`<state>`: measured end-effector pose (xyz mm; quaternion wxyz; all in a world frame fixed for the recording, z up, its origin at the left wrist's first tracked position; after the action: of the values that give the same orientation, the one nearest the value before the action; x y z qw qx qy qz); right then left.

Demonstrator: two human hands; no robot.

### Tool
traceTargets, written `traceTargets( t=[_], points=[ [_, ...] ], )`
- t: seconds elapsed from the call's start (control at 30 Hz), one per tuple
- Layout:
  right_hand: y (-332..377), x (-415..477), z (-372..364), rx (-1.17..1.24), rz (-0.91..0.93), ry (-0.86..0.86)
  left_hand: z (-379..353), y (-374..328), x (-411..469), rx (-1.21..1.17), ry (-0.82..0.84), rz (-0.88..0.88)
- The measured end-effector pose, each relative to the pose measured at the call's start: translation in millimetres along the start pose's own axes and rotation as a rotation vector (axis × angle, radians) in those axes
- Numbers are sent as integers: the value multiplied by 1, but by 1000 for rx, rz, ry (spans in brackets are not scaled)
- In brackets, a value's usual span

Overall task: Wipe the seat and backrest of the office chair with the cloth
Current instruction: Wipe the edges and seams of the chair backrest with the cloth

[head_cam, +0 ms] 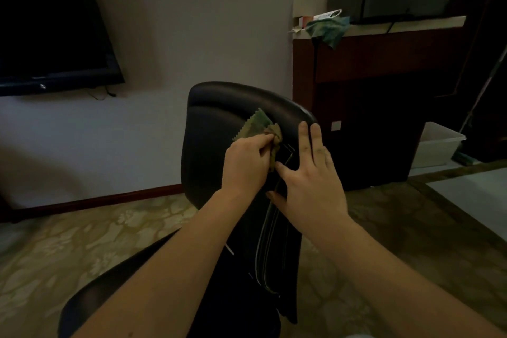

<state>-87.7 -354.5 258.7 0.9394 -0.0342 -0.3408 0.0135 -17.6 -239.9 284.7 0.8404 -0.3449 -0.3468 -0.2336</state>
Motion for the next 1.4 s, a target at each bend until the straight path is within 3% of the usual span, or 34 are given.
traceTargets(
  t=[0.33, 0.5, 0.67, 0.8, 0.97, 1.07, 1.4],
  points=[
    [-14, -7, -7, 282, 49, -182, 10, 7, -4, 109, 95, -246],
    [-17, -11, -3, 604, -23, -157, 2, 9, 2, 77, 26, -170],
    [-15, -6, 14, 958, -224, -88, -3, 1, -10, 69, 12, -242],
    [-15, -5, 17, 1298, -328, -126, -4, -1, -21, 43, 27, -321],
    [-29, -1, 15, 1782, -636, -137, 6, 7, -12, 50, 107, -406],
    [-36, 1, 15, 1832, -777, -77, 8, 7, -3, 63, 70, -371],
    [-40, 4, 2, 1632, -916, 47, -11, 9, -37, -29, -20, -310]
  ],
)
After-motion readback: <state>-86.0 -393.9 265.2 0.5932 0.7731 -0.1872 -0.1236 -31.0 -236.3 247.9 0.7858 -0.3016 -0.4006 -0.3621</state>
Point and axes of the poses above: each hand's wrist, its own x-axis towards the middle knuckle, its own z-axis out of the back of the hand, y = z × x, the point moved 2 cm from there along x, towards the middle knuckle, and after that the axes turned 6 degrees about -y, right-handed, at the moved point
